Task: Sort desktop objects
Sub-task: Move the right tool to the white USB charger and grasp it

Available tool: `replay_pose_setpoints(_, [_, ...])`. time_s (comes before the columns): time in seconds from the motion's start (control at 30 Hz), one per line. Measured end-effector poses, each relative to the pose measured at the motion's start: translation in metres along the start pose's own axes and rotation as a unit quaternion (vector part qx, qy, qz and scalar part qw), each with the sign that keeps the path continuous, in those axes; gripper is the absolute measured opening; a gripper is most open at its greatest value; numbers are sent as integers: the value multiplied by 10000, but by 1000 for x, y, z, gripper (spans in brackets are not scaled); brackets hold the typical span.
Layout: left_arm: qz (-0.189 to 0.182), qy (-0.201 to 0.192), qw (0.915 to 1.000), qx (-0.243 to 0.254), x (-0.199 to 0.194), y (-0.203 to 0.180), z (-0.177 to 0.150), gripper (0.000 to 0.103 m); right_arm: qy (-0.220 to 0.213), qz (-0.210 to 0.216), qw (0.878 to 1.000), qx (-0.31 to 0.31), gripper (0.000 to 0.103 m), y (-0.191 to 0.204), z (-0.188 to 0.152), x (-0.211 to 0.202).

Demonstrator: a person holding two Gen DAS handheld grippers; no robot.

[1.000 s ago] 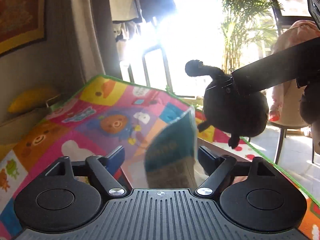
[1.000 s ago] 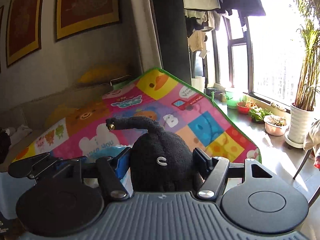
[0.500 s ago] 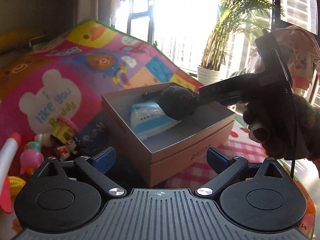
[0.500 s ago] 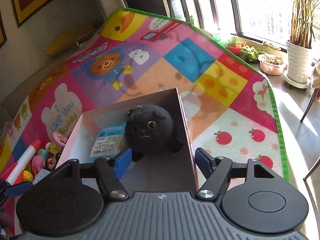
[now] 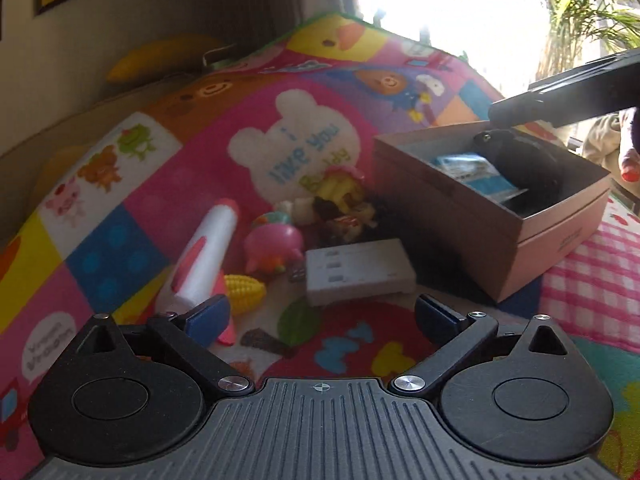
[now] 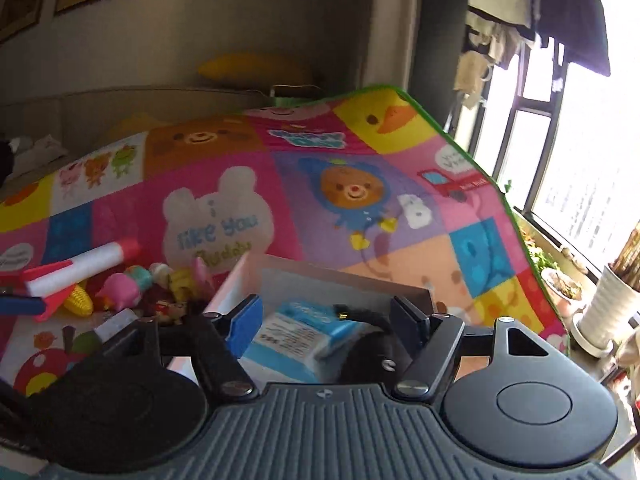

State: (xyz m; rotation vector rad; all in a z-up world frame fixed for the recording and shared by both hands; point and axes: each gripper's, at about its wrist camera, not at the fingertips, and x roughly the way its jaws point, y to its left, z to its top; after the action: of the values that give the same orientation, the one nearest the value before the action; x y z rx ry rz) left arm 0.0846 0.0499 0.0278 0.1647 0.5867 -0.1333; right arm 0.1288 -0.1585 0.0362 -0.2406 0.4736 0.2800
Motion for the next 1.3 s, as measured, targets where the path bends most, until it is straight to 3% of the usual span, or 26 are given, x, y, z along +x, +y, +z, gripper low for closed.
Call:
replay_pose_setpoints(0.13, [86,203,9993,-295,-7,36,-8,101,140,848,9958,-312,62,67,0,3])
replay_pose_setpoints(0.23, [178,334,9992,-163,-14,48,-18,102,385,1120,9928,-204,59,106,-3,15])
replay_pose_setpoints(0.37, [41,497,9987,-52,-22,57,-33,102,763,697,9946,92,62,145,-9,41])
replay_pose_setpoints(0.43, [9,479,9988,-77,-27,62,-37,102,971,510,9932,382,73,153,-12,54])
replay_pose_setpoints(0.57, [19,375,9991,-174,-35,73,-41,103,1317,241,9874,842,81,160,-17,73])
replay_pose_setpoints(0.6, [21,363,9991,-204,-35,75,-42,103,1311,160,9873,886,86,163,-17,77])
replay_pose_setpoints(0.7, [59,369,9988,-308,-33,81,-43,103,1227,-132,9888,837,87,172,-17,87])
replay_pose_setpoints(0.77, [64,370,9985,-389,-33,85,-44,103,1130,-332,9903,735,78,175,-17,91])
replay_pose_setpoints(0.83, [72,361,9984,-430,-33,87,-44,103,1052,-303,9925,550,50,176,-17,88])
replay_pose_setpoints(0.97, [150,384,9981,-458,-33,86,-43,103,1077,-209,9936,250,44,174,-22,73])
replay_pose_setpoints(1.0, [160,385,9981,-452,-33,85,-43,103,1069,-272,9935,266,45,171,-24,70])
replay_pose_setpoints(1.1, [133,369,9985,-377,-37,81,-42,103,1114,-323,9912,631,70,160,-32,64])
replay_pose_setpoints(1.3, [213,426,9983,-335,-37,80,-41,103,1029,-491,9918,572,83,167,-37,72])
